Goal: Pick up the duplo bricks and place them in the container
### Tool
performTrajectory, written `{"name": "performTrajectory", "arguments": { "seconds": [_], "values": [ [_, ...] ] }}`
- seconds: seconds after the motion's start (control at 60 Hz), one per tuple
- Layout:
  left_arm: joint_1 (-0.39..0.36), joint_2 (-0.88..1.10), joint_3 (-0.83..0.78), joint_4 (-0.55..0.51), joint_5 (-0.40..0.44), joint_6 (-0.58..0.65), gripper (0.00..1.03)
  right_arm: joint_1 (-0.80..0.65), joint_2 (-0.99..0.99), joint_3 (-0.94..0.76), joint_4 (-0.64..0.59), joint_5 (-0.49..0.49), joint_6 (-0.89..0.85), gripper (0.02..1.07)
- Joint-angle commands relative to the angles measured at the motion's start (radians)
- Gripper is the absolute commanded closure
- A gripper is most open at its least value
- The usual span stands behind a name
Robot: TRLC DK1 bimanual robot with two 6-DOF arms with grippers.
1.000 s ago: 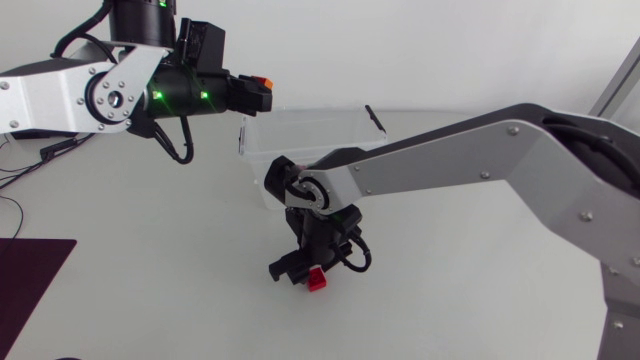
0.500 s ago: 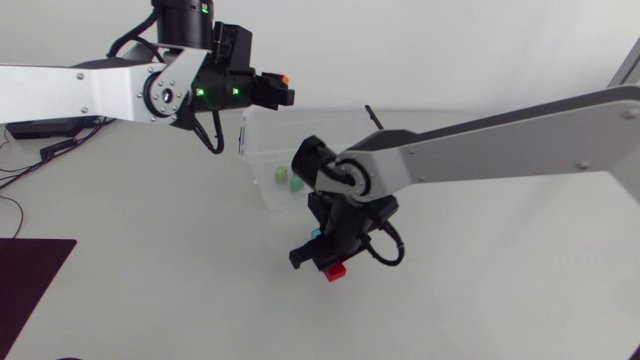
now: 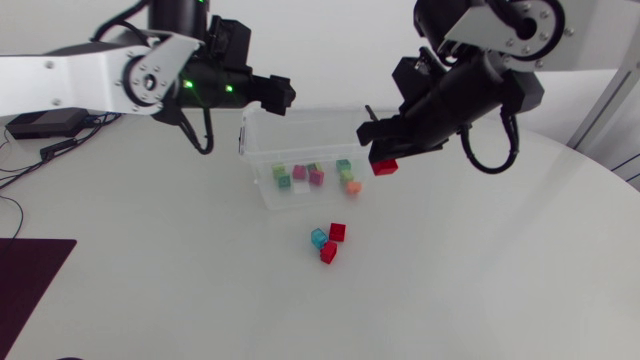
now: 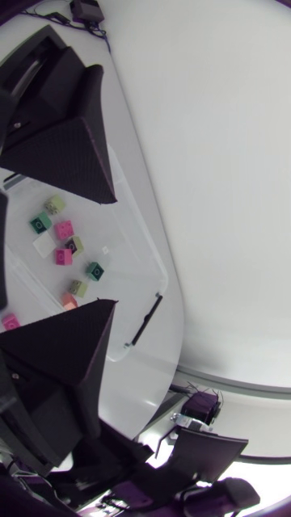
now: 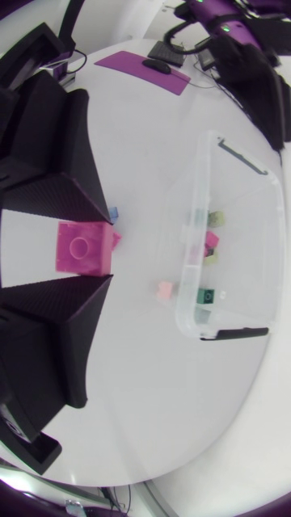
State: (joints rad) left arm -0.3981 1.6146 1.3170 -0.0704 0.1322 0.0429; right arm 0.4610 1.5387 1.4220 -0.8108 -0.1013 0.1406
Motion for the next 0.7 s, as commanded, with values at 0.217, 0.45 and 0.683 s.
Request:
{"name": "performTrajectory", "arguments": {
  "seconds": [0.217,0.45,0.683],
  "values": [
    [-0.018,-0.196,-0.234,-0.140,0.095,0.173,0.17,-0.018,0.153,0.196,0.174,-0.006,-0.032,0.86],
    [-0.094,-0.125,-0.364,-0.081,0.095,0.215,0.17,-0.019,0.365,0.338,0.283,0.014,-0.038,0.86],
    [-0.174,0.014,-0.357,-0.057,0.089,0.227,0.17,-0.055,0.454,0.405,0.305,0.041,-0.044,0.09]
  ]
}}
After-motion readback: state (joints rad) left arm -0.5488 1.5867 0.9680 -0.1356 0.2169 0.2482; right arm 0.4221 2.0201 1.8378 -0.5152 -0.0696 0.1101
